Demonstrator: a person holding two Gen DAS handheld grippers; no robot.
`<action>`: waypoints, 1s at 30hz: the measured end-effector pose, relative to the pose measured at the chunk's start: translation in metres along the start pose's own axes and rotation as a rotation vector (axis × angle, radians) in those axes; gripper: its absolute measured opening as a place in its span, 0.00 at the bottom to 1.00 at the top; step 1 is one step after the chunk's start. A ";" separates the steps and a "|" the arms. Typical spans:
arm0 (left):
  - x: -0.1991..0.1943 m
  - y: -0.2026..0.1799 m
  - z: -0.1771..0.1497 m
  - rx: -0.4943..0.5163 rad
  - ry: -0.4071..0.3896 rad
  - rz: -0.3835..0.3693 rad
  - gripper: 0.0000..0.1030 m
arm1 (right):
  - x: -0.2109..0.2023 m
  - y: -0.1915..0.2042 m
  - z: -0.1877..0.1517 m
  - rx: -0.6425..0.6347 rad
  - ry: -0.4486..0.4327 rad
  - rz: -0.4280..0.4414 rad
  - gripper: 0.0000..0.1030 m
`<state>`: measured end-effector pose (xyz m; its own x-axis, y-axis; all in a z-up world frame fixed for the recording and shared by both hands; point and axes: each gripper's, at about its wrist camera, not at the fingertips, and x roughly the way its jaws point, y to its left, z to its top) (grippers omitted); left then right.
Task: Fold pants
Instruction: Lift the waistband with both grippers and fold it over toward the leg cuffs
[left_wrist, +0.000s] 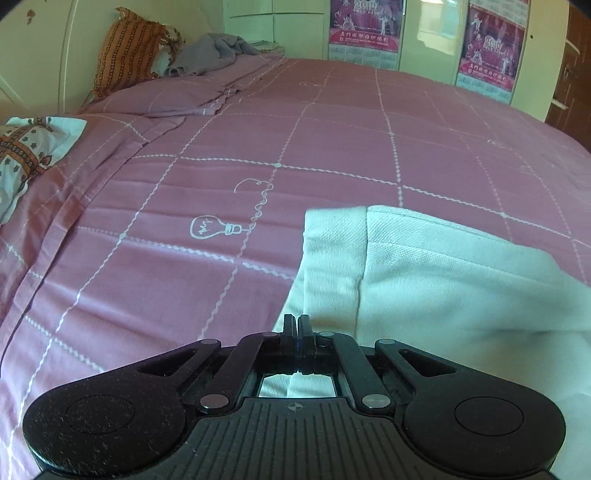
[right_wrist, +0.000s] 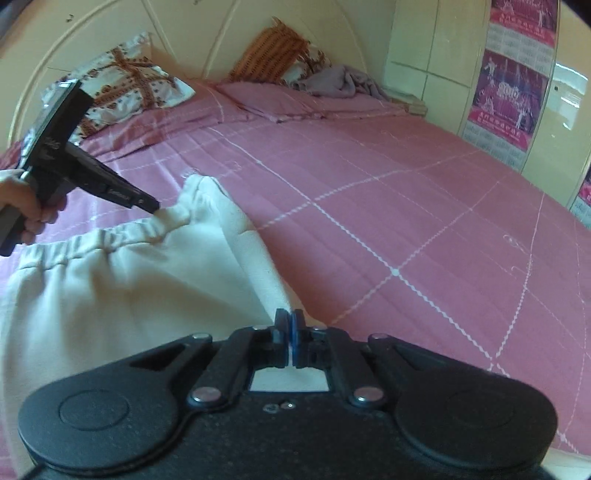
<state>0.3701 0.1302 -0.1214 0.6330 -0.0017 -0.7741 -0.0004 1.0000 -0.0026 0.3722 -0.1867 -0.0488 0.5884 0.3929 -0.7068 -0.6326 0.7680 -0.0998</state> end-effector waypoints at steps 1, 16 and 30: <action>-0.014 0.003 -0.007 -0.009 -0.001 -0.014 0.00 | -0.016 0.011 -0.005 -0.003 -0.009 0.007 0.02; -0.122 0.039 -0.126 -0.258 0.115 -0.151 0.01 | -0.076 0.126 -0.126 0.406 0.094 0.030 0.36; -0.083 0.030 -0.165 -0.558 0.255 -0.256 0.13 | -0.087 0.084 -0.168 0.890 0.107 -0.082 0.43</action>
<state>0.1894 0.1602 -0.1614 0.4637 -0.3076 -0.8309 -0.3183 0.8174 -0.4802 0.1836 -0.2413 -0.1135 0.5366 0.3042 -0.7871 0.0598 0.9167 0.3951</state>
